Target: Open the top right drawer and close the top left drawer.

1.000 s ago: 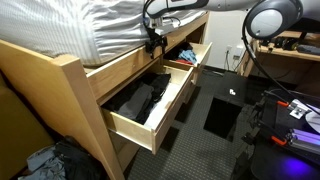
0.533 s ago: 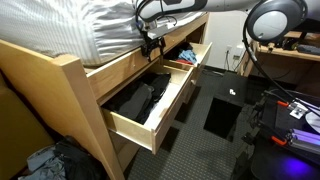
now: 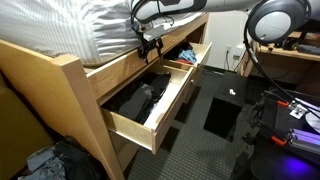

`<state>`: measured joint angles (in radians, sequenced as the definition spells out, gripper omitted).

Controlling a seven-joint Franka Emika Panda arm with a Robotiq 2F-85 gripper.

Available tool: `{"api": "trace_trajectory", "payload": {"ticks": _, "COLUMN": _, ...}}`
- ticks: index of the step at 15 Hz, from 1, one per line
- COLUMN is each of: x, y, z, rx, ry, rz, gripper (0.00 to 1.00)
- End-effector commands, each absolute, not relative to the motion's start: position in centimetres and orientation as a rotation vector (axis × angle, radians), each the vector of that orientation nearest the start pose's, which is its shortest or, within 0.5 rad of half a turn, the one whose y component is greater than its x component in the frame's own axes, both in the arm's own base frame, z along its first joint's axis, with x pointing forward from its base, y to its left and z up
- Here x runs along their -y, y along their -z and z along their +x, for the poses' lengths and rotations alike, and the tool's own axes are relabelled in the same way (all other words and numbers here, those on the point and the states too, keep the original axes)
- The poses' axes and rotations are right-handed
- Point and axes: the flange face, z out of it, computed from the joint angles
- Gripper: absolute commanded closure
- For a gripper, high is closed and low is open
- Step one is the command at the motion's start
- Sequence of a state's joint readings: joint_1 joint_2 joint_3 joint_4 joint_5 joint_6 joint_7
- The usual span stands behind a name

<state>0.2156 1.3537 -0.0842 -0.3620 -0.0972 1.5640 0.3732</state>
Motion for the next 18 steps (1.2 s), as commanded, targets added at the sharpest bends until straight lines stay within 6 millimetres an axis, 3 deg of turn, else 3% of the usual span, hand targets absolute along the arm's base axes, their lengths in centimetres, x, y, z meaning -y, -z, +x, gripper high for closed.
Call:
{"api": "trace_trajectory", "payload": {"ticks": 1, "x": -20.3, "y": -23.6, "z": 77.2, "rx": -0.113, "ry": 0.011, "rz": -3.407, "gripper": 0.00}}
{"api": "trace_trajectory", "payload": {"ticks": 4, "x": -23.6, "y": -23.3, "z": 75.9, "rx": -0.177, "ry": 0.007, "rz": -3.421, "gripper": 0.00}}
{"api": "trace_trajectory", "payload": {"ticks": 5, "x": -19.6, "y": -23.4, "z": 76.5, "rx": -0.264, "ry": -0.097, "rz": -3.402, "gripper": 0.00}}
{"api": "trace_trajectory", "payload": {"ticks": 9, "x": -22.7, "y": -23.5, "z": 75.7, "rx": -0.267, "ry": -0.064, "rz": -3.412, "gripper": 0.00}}
{"api": "trace_trajectory", "payload": {"ticks": 18, "x": -22.8, "y": -23.5, "z": 75.7, "rx": -0.265, "ry": -0.061, "rz": -3.412, "gripper": 0.00}}
